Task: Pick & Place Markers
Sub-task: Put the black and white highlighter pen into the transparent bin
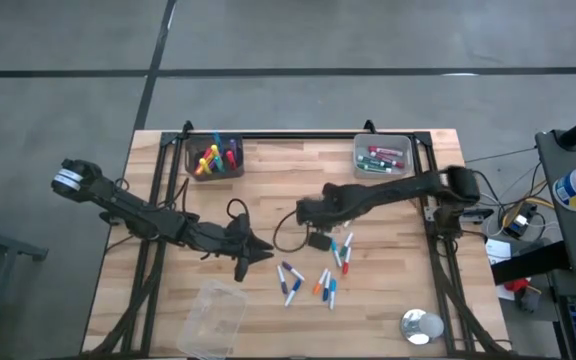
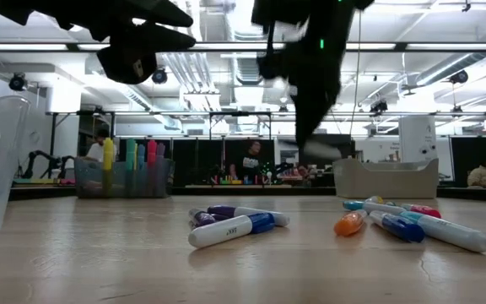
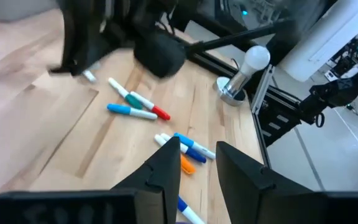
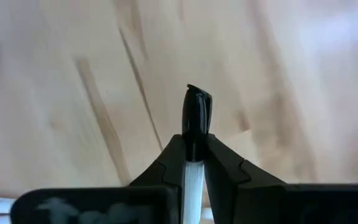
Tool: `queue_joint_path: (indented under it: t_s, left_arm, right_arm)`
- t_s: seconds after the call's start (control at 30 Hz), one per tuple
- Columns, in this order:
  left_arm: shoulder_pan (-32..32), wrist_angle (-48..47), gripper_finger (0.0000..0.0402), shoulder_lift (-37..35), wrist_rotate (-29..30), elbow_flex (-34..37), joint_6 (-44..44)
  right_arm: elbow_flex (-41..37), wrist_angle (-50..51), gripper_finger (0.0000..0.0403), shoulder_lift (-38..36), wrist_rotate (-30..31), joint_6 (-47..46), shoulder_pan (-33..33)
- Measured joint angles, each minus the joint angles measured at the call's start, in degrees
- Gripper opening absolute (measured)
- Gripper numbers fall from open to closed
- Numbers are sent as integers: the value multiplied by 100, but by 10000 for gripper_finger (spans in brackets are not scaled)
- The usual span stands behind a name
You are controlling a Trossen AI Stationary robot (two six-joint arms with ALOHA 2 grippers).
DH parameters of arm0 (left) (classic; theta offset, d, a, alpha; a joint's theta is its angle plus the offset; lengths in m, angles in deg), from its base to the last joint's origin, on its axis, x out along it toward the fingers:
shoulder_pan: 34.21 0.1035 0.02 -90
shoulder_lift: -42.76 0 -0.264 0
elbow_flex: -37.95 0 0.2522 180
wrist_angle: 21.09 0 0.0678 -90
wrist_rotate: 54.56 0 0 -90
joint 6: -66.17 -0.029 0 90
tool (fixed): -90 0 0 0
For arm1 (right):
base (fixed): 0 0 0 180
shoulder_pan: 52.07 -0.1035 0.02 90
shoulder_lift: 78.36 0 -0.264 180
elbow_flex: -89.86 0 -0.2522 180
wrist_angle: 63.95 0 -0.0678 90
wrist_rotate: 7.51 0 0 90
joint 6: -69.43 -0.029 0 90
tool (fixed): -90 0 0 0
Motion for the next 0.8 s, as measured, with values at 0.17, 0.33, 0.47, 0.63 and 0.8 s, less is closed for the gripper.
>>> queue_joint_path:
  t_s: [0.17, 0.33, 0.47, 0.63, 0.8]
  left_arm:
    - [1, 130, 106, 0, 210, 2, -280]
    - [1, 211, 106, 0, 578, 6, -479]
    - [1, 610, 106, 0, 1016, 9, -846]
    - [1, 1247, 106, 0, 1066, 9, -1468]
    - [3, 1540, 106, 0, 1067, 9, -1791]
  right_arm:
    - [58, -668, 32, -740, 9, -4, -22]
    - [4, -1944, 33, -1358, -5, 168, -157]
    - [-113, -3181, 33, -1525, -1, 565, -376]
    - [-175, -4544, 34, -1471, -38, 1155, -669]
    - [-220, -4985, 34, -1459, -15, 1313, -833]
